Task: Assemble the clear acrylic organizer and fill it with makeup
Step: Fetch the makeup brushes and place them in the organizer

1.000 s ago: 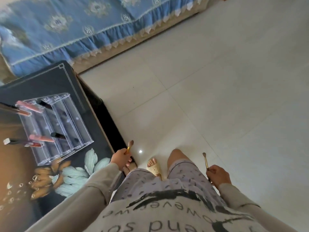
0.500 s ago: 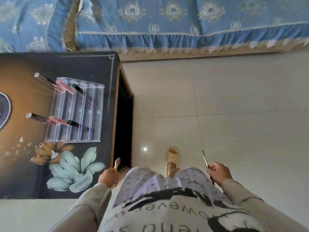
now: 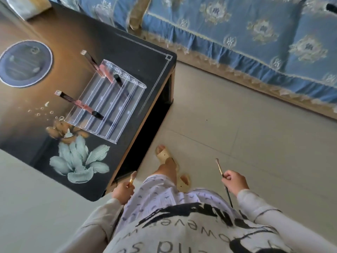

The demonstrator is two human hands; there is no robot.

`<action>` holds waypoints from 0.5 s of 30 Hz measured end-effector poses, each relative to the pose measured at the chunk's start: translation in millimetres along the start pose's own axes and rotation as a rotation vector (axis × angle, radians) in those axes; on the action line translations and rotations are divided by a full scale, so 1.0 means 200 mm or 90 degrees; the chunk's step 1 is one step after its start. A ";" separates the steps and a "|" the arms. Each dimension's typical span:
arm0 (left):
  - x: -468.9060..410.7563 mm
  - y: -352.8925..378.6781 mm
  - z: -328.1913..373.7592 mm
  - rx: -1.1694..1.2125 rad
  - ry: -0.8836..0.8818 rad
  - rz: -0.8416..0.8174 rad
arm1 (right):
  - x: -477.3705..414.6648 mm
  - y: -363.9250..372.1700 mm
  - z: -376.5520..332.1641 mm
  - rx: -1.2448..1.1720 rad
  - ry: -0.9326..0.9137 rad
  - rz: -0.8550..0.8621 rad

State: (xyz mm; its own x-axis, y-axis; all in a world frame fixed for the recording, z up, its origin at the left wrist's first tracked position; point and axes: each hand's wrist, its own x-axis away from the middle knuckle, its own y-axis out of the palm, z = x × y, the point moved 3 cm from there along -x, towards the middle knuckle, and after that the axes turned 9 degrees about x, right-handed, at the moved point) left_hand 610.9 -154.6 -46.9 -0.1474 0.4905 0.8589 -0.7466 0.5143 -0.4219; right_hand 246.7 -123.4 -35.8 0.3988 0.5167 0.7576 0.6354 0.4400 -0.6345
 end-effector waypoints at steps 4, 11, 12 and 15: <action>-0.13 -0.11 0.17 0.096 -0.048 0.015 | -0.13 -0.15 -0.14 0.041 -0.007 -0.006; -0.30 -0.39 0.51 0.190 -0.001 0.065 | -0.35 -0.34 -0.45 0.094 -0.027 0.003; -0.32 -0.43 0.55 0.199 0.007 0.074 | -0.38 -0.36 -0.50 0.106 -0.032 0.003; -0.34 -0.51 0.58 0.247 0.004 0.099 | -0.44 -0.41 -0.67 0.151 -0.059 -0.016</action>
State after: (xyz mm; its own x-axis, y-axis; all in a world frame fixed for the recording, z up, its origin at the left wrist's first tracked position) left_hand 621.5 -321.1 -28.5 -0.2745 0.5463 0.7913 -0.9053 0.1308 -0.4042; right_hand 247.8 -304.2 -30.5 0.3151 0.5635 0.7637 0.4669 0.6085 -0.6416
